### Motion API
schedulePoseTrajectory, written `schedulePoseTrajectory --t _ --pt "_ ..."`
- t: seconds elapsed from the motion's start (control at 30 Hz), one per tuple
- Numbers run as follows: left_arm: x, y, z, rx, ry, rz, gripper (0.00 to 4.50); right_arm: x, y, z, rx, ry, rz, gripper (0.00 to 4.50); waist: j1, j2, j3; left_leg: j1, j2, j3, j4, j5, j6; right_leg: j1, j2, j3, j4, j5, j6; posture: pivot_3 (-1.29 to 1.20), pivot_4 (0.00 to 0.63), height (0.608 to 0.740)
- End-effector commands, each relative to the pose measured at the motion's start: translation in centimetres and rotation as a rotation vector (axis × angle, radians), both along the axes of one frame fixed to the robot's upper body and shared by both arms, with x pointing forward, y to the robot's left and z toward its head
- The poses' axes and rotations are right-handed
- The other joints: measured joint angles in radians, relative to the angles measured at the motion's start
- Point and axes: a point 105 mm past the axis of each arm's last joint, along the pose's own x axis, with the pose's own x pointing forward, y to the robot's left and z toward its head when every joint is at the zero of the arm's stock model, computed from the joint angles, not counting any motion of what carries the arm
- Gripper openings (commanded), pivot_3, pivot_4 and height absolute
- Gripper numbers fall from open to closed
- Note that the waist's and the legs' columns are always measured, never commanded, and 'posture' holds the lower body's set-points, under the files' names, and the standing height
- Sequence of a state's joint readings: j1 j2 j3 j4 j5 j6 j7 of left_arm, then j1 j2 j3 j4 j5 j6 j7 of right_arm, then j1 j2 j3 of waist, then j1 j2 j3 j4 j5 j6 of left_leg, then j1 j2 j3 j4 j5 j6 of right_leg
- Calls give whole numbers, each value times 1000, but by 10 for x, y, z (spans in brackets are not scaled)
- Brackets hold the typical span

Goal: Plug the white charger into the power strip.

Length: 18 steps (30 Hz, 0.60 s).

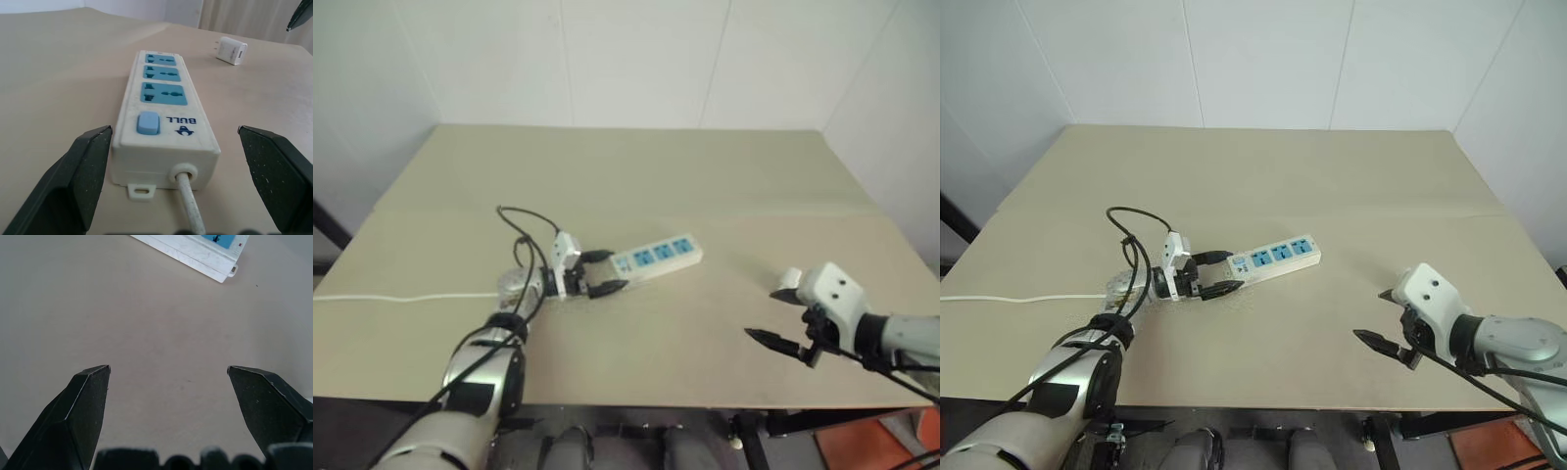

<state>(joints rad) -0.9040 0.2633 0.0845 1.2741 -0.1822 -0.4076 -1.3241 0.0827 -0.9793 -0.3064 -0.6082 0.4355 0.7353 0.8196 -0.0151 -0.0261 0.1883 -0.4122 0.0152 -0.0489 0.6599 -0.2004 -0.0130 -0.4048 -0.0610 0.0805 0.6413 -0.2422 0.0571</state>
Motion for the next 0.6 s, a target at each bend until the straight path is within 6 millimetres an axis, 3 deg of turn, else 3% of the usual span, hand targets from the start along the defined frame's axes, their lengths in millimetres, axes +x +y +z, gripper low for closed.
schedulePoseTrajectory --t 0.03,0.3,0.47,0.6 --pt "5 -6 1 48 -29 21 4469 1 -2 15 -21 -71 -22 4500 0 0 0 0 0 0 0 0 0 0 0 0 0 0 0 0 150 740" --pt "13 -13 -8 149 -52 95 4469 1 -4 17 -23 -77 -40 4500 3 0 0 2 0 0 0 0 0 2 0 0 0 0 0 0 150 740" --pt "10 -16 -7 124 -36 55 3308 1 -4 17 -24 -75 -45 4500 3 0 0 2 0 0 0 0 0 2 0 0 0 0 0 0 150 740" --pt "5 -14 -4 104 -33 12 3263 3 -3 15 -22 -72 -43 4500 3 0 0 1 0 0 0 0 0 2 0 0 0 0 0 0 150 740"
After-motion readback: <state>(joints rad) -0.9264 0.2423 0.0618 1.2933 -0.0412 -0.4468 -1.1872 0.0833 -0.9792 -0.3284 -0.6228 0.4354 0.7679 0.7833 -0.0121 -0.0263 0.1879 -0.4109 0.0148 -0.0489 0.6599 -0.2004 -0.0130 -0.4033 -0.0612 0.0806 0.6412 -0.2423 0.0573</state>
